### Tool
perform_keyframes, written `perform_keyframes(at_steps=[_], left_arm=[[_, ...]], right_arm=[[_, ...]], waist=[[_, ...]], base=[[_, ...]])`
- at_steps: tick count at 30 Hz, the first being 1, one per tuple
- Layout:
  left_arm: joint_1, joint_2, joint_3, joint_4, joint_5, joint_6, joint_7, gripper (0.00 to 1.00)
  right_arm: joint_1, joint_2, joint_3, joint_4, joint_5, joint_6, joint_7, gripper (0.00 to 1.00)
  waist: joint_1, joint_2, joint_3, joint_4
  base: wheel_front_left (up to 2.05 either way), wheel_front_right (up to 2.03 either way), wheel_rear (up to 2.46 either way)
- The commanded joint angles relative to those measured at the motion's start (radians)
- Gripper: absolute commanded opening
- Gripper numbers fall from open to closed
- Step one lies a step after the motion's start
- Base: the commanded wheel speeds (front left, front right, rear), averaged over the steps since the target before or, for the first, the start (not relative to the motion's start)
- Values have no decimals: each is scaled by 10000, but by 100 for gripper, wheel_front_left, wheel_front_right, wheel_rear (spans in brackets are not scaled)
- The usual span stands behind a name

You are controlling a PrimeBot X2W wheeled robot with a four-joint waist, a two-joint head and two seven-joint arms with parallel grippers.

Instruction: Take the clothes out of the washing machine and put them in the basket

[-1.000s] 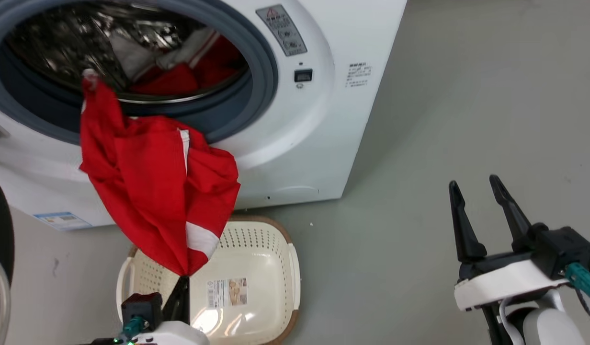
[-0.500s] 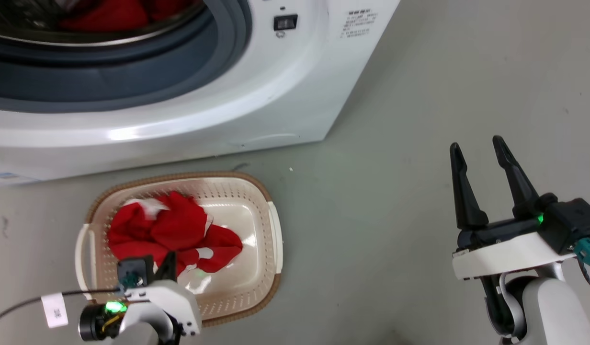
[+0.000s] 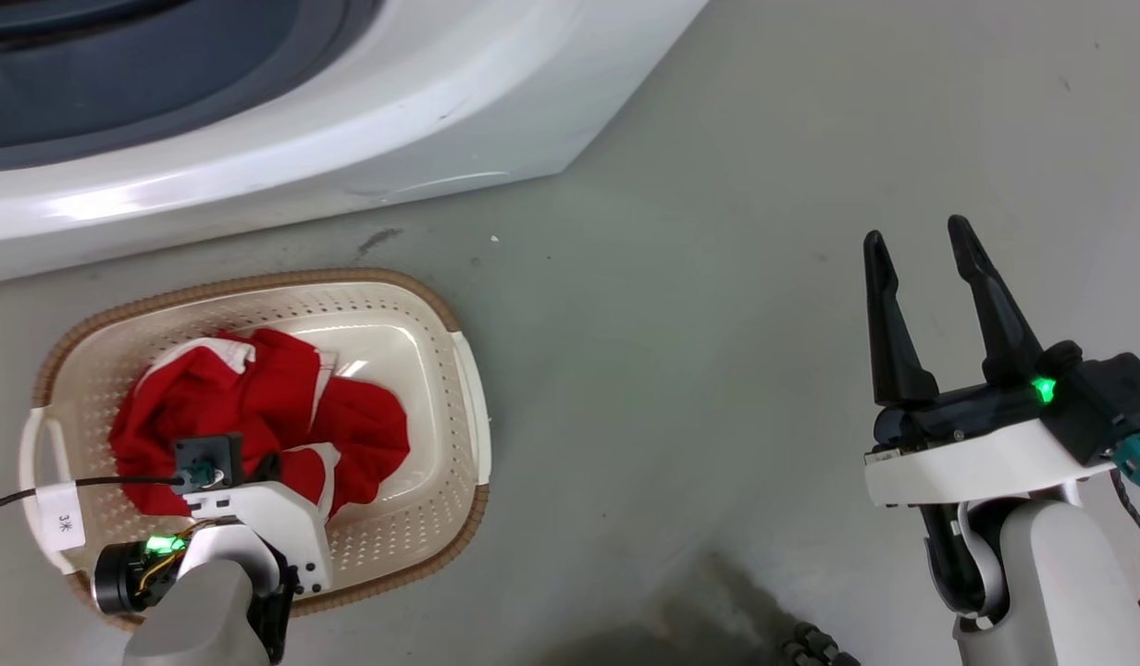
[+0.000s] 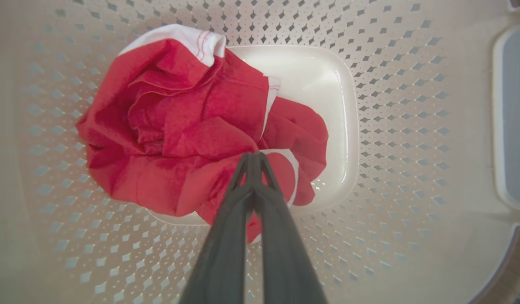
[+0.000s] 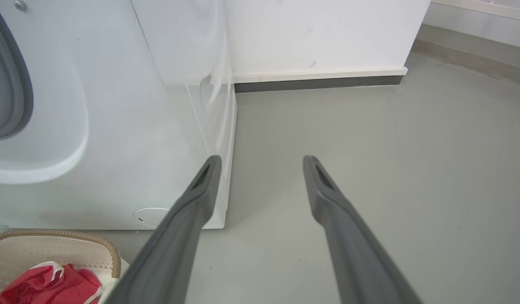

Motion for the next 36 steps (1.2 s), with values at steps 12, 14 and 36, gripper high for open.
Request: perform_keyframes(at_steps=[12,14,36], left_arm=[[-459,-421,-266,1373,-44,-564,424,100],[-342,-460,-266,1445,-102,-608,427,100],[881,-689,535,-1534,514,138,-140,100]], right_arm=[[-309,6,28,282,26,-3,-213,100],[-265,6,5,322,0,-3,-214,100],[968,4,-515,236,-445,-3,366,100]], waist=[[-2,0,16,-174],[-2,0,-206,-144],[-2,0,-3602,979]], base=[[0,0,0],[0,0,0],[0,0,0]])
